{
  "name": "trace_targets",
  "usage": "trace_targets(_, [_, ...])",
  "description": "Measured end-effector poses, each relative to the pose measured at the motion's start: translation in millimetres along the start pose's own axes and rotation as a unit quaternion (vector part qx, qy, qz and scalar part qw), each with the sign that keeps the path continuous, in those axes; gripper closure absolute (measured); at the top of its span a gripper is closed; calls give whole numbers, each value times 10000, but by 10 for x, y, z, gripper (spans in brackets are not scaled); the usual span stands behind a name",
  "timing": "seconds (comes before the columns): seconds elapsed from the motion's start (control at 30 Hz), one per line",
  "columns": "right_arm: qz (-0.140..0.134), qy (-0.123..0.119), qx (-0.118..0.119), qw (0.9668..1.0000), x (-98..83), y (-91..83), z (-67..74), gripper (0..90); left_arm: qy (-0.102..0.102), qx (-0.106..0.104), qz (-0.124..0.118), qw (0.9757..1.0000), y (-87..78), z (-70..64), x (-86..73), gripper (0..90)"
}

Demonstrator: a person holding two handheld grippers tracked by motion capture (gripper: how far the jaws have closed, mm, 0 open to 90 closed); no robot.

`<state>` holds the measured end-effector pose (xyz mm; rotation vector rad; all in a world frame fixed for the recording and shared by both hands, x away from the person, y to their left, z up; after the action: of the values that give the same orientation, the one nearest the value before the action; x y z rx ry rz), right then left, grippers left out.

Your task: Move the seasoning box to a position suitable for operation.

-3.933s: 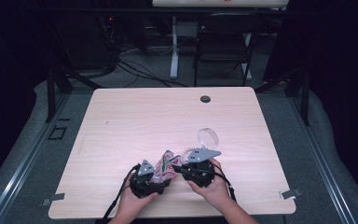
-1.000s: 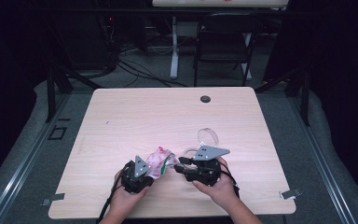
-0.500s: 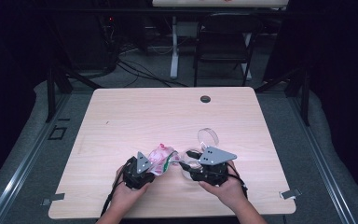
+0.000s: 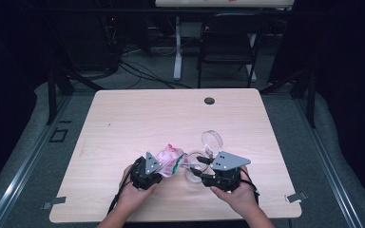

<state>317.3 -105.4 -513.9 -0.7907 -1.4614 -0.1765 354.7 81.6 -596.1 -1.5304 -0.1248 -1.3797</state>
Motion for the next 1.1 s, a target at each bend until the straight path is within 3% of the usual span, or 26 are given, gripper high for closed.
trace_targets(0.47, [-4,-199,-282,9994,-51,-103,-33,533,77,-29,-6,10000,43,4,85,601])
trace_targets(0.87, [-77,-411,-248,9988,-4,-130,-22,535,227,56,37,9997,54,40,159,601])
trace_targets(1.1, [-217,-971,-339,9945,105,-150,-14,568,434,100,104,9990,48,77,264,601])
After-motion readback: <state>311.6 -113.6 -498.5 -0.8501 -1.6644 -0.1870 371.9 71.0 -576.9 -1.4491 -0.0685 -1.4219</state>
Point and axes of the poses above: each handheld gripper's, and its own axes: y roughly forward along the jaws, x roughly out of its top, z roughly to its left, the point moved 7 cm from there along y, roughly forward along the jaws, and after that the axes turned 4 degrees about -z, right-handed, at the moved point
